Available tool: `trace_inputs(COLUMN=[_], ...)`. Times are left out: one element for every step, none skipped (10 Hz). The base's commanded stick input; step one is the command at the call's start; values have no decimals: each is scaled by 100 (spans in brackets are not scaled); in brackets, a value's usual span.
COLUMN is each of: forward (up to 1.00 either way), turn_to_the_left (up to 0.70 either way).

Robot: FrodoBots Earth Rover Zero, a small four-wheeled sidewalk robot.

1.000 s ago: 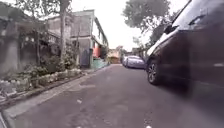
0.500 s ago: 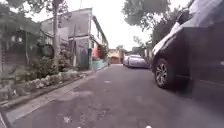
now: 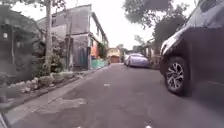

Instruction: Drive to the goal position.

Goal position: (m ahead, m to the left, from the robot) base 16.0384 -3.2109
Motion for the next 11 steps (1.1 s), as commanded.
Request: trace_inputs(forward=[100, 100, 100, 100, 100, 100, 100, 100, 100, 100, 100], turn_to_the_left=[-16, 0, 0, 0, 0, 0, 0, 0, 0, 0, 0])
